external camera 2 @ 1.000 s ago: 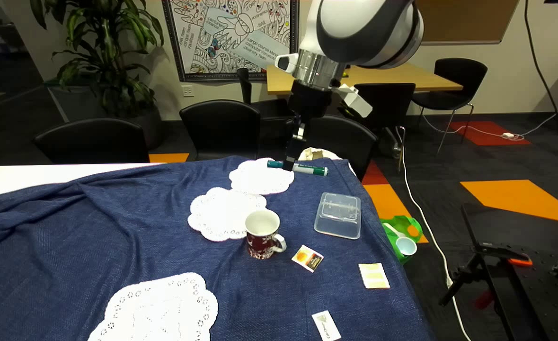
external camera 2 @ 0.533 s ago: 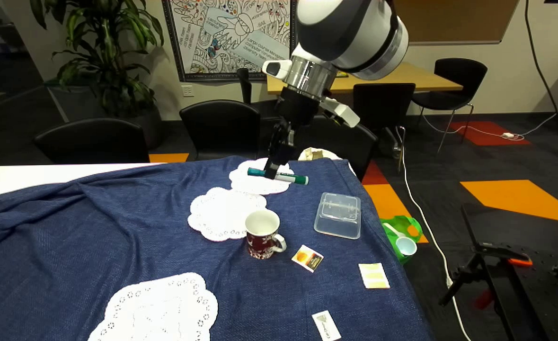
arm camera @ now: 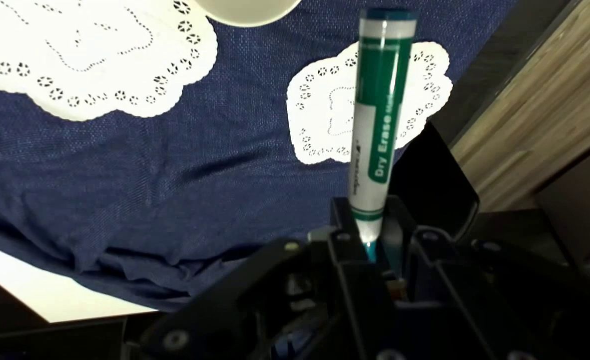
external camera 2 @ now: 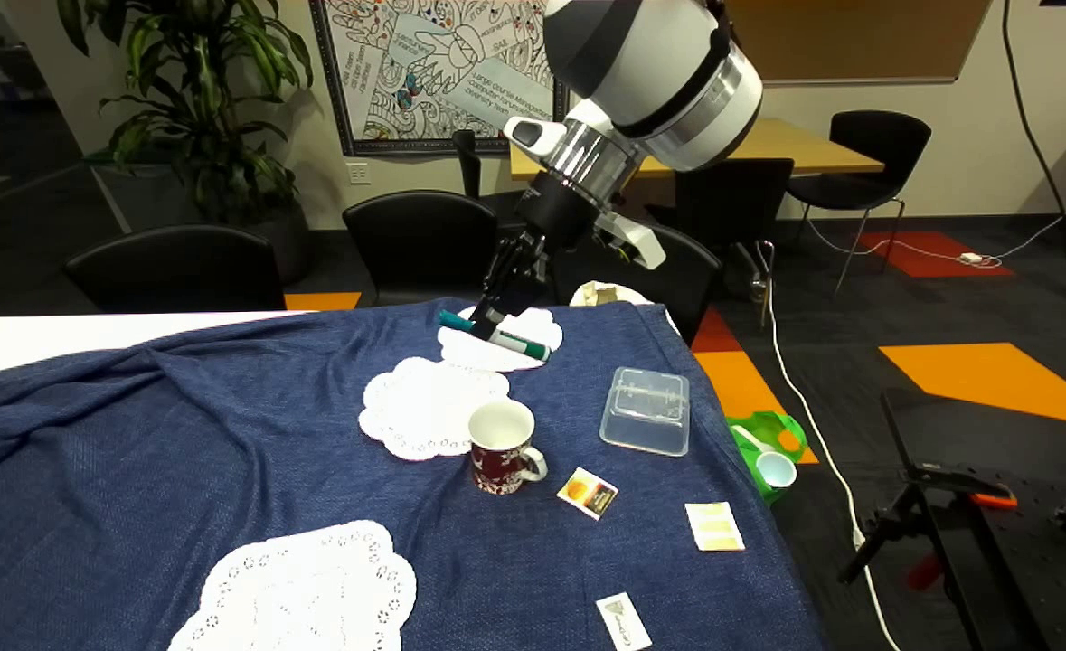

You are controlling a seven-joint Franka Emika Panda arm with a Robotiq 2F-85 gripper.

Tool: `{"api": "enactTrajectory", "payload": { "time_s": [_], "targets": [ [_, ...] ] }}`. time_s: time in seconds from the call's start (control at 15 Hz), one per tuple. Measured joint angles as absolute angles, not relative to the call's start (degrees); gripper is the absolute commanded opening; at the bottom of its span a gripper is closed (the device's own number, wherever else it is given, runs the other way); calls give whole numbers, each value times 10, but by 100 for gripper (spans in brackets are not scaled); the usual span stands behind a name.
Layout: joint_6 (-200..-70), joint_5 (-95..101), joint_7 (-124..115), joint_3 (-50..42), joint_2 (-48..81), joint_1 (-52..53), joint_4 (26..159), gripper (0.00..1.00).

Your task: Put the marker in the cup

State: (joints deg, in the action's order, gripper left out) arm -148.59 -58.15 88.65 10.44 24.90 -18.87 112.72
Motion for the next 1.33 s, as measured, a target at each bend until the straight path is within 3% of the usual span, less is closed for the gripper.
{"api": "enactTrajectory", "payload": {
  "time_s": [0.13, 0.2, 0.73, 1.33],
  "targets": [
    [-1478, -592, 898, 98, 250, -189, 1126, 19],
    [-1477, -593, 898, 97, 250, -189, 1126, 5],
    [-1458, -721, 1043, 84, 261, -174, 1117, 5],
    [-1269, -890, 1277, 7, 281, -170, 1116, 5]
  ]
}}
